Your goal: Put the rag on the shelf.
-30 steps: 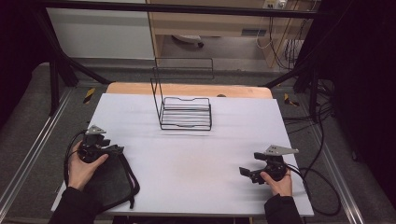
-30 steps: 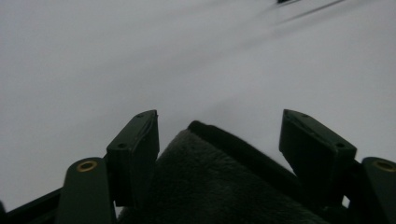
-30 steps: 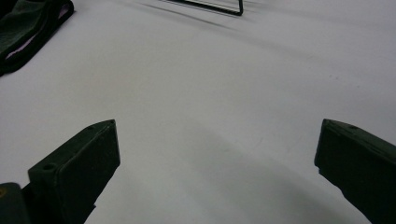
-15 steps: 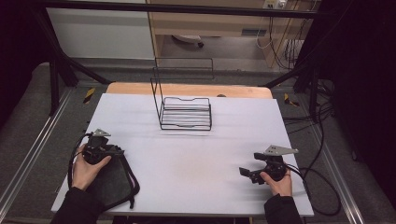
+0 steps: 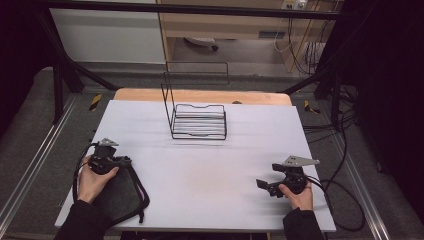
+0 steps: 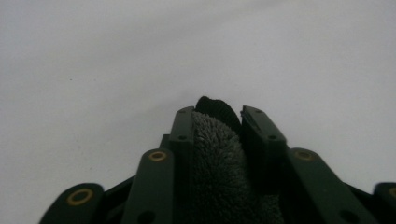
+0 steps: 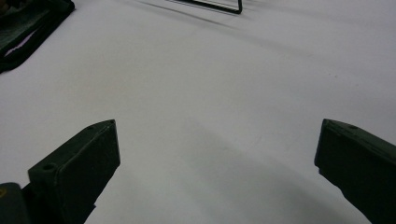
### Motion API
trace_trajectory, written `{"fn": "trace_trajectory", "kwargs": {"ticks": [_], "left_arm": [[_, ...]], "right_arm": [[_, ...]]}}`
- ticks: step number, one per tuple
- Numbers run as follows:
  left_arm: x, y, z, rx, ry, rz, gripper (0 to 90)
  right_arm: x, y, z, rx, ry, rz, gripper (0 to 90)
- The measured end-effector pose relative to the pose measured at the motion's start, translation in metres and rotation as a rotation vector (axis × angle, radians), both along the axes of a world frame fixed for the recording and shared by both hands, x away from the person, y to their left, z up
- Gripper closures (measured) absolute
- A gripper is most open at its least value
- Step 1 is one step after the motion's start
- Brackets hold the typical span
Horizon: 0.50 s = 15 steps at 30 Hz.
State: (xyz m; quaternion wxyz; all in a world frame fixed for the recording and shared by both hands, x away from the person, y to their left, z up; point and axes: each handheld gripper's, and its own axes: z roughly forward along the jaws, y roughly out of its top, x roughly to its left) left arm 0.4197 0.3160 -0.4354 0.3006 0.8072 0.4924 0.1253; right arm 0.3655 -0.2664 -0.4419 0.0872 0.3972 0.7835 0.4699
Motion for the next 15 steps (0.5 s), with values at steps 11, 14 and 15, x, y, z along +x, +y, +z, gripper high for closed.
{"fn": "trace_trajectory", "kwargs": {"ticks": [11,14,15], "left_arm": [[-0.005,0.004,0.004,-0.038,-0.063,-0.042,75.4],[-0.01,0.005,0.009,-0.074,-0.103,-0.058,75.6],[-0.011,0.004,0.011,-0.081,-0.116,-0.062,75.6]], "right_arm": [[0.0,0.0,0.0,0.001,0.001,-0.001,0.7],[0.0,0.0,0.0,0.002,0.0,-0.002,0.7],[0.0,0.0,0.0,0.002,0.0,-0.002,0.7]]}}
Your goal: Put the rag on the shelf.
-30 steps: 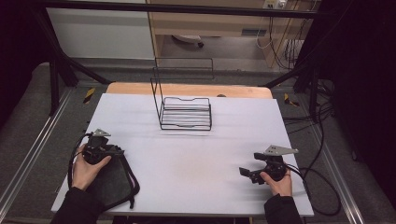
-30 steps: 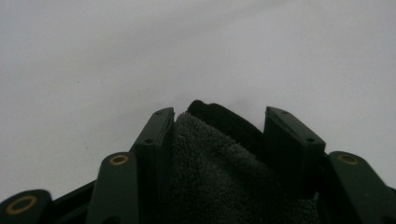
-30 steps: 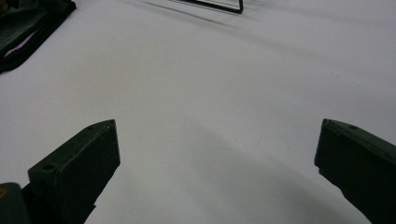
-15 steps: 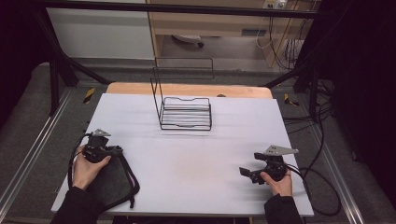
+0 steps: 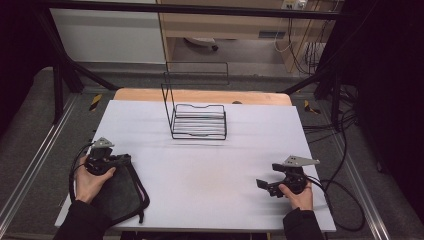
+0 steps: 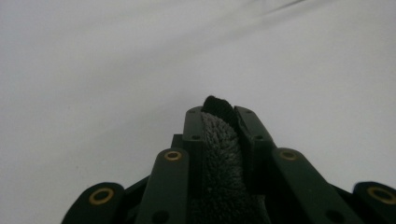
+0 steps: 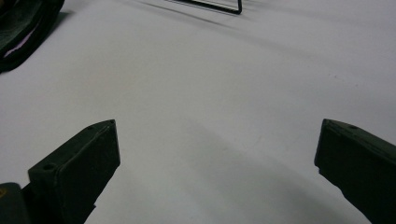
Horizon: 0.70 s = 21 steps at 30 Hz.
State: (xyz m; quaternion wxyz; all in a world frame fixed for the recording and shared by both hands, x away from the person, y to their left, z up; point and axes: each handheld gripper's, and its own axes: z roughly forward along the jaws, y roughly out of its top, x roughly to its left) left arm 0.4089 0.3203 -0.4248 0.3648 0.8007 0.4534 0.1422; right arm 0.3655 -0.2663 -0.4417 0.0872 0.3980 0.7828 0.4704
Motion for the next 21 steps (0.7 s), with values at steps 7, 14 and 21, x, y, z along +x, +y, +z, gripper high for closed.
{"fn": "trace_trajectory", "kwargs": {"ticks": [7,14,21], "left_arm": [[-0.005,-0.005,0.008,-0.037,-0.047,-0.046,75.6],[-0.008,-0.018,0.012,-0.048,-0.066,-0.084,75.6],[-0.01,-0.038,0.018,-0.041,-0.093,-0.15,75.6]], "right_arm": [[0.0,0.0,0.0,-0.002,-0.001,0.002,0.7],[0.0,0.0,0.0,0.0,-0.004,0.0,0.7],[0.0,0.0,0.0,-0.002,-0.005,0.0,0.8]]}}
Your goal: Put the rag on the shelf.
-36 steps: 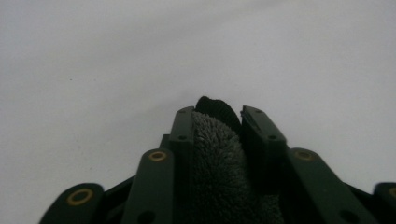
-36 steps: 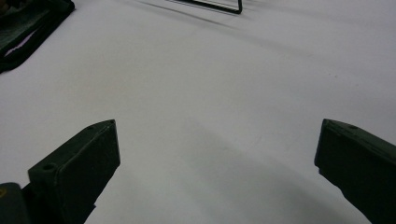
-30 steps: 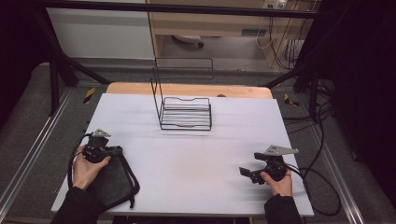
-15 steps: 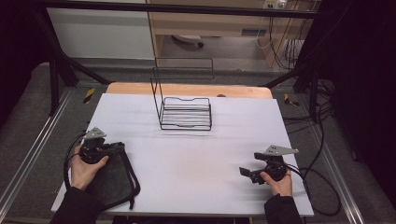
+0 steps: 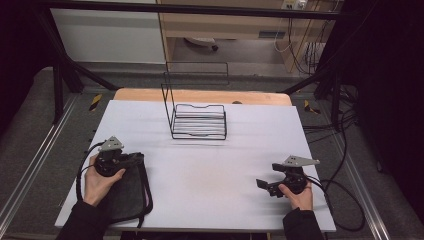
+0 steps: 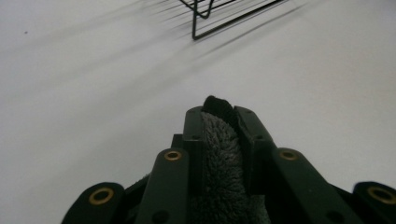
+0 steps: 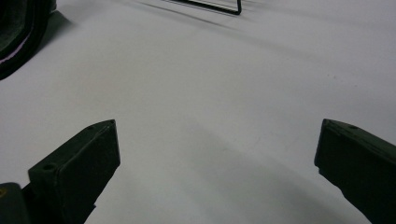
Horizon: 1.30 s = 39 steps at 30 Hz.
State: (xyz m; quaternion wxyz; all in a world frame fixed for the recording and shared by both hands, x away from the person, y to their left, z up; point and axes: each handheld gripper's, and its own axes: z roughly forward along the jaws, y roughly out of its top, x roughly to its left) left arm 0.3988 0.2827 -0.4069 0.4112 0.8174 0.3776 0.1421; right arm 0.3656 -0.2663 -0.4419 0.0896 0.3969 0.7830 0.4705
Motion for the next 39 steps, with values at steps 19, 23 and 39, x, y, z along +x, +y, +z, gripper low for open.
{"fn": "trace_trajectory", "kwargs": {"ticks": [19,23,39], "left_arm": [[-0.004,-0.061,0.007,0.022,-0.01,-0.135,75.6],[-0.003,-0.075,0.008,0.025,-0.009,-0.151,75.6],[0.003,-0.134,0.005,0.048,0.033,-0.187,75.6]], "right_arm": [[0.0,0.0,0.0,-0.002,-0.01,-0.008,0.8],[0.0,0.0,0.0,-0.004,-0.01,-0.007,0.8],[0.0,0.001,-0.001,-0.004,-0.009,-0.007,0.8]]}}
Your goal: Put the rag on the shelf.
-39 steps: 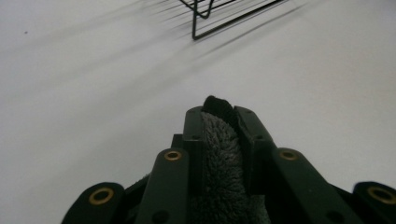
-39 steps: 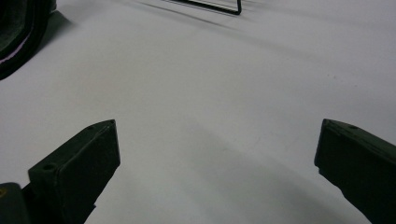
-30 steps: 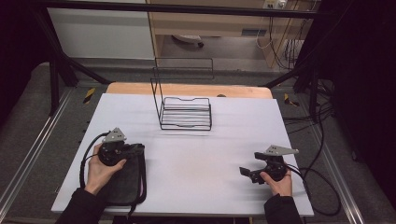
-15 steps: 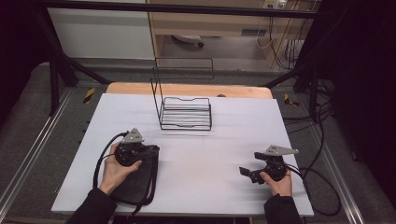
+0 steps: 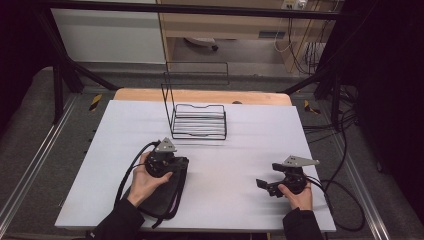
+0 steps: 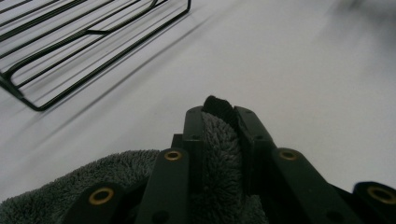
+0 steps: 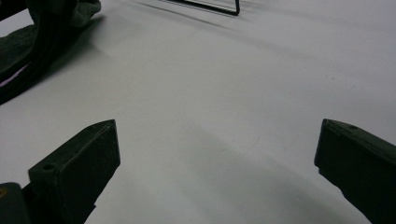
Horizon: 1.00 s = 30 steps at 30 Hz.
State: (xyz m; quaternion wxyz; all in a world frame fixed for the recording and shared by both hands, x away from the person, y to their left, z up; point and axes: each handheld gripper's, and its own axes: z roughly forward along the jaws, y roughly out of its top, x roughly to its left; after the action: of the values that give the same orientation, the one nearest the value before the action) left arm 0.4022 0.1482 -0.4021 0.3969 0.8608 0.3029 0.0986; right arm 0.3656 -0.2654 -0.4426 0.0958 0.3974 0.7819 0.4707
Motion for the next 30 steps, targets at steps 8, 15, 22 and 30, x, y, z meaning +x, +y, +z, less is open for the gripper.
{"fn": "trace_trajectory", "kwargs": {"ticks": [8,15,22,30], "left_arm": [[0.01,-0.024,-0.011,0.018,0.019,-0.013,75.5],[0.015,-0.041,-0.02,0.033,0.029,-0.025,75.0],[0.021,-0.042,-0.027,0.029,0.062,-0.018,68.3],[0.014,-0.026,-0.006,0.023,0.036,0.015,40.9]], "right_arm": [[0.0,0.0,0.0,-0.002,0.003,0.0,0.8],[0.0,0.001,0.0,-0.001,0.004,0.001,0.8],[0.0,0.001,0.0,0.001,0.003,-0.003,0.9],[-0.001,0.006,0.001,-0.001,-0.004,0.001,0.9]]}}
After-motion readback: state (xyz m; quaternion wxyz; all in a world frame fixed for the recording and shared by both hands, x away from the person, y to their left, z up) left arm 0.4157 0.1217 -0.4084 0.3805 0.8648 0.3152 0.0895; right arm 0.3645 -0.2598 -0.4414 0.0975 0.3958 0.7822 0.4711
